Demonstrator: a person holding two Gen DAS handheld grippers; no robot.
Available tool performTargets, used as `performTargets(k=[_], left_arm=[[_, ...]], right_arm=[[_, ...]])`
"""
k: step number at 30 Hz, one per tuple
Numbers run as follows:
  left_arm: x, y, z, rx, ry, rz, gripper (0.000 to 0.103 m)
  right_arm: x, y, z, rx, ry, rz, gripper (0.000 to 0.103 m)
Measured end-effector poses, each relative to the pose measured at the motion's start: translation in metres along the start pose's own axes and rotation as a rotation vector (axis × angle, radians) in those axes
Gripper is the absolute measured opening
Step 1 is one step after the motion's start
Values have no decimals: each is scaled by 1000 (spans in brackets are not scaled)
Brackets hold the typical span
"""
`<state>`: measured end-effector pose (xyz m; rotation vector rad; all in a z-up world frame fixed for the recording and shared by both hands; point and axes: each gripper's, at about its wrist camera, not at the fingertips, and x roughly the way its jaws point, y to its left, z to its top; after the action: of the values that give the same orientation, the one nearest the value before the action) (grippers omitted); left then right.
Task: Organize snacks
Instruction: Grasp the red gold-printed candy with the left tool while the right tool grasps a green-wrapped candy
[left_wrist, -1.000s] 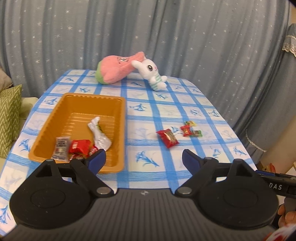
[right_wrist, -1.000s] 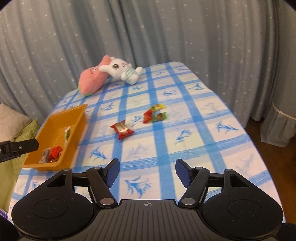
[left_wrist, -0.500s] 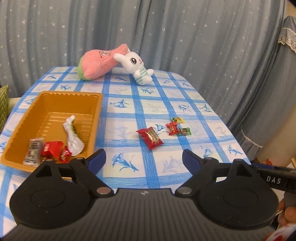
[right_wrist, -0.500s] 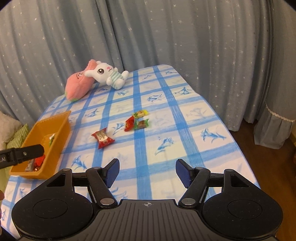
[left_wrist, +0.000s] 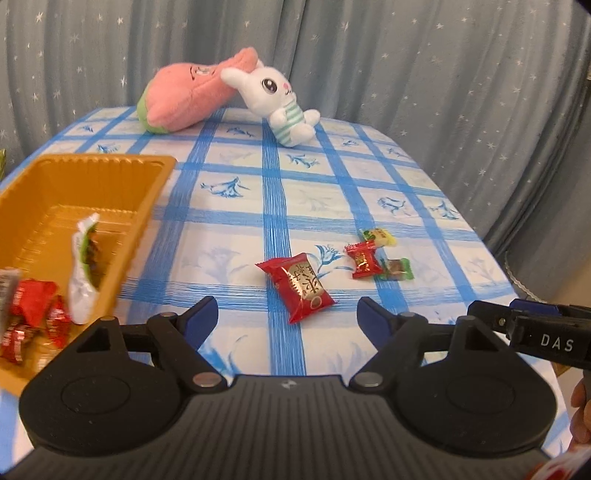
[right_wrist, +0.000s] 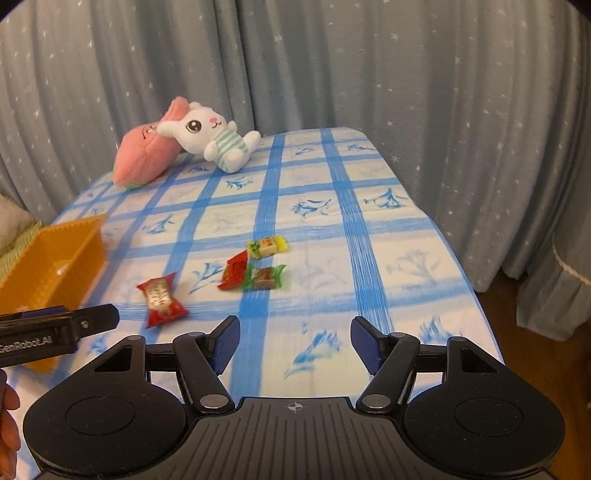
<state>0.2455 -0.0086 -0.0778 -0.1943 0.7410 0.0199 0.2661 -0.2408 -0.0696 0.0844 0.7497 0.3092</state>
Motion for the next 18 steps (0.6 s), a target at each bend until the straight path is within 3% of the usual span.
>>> performTargets(k=[14,18], left_arm=[[73,-15,4,43,13,12,58],[82,-16,4,86,14,22,39]], right_arm=[[61,-14,12,-59,40,25,62],[70,-16,12,-80,49,24,62]])
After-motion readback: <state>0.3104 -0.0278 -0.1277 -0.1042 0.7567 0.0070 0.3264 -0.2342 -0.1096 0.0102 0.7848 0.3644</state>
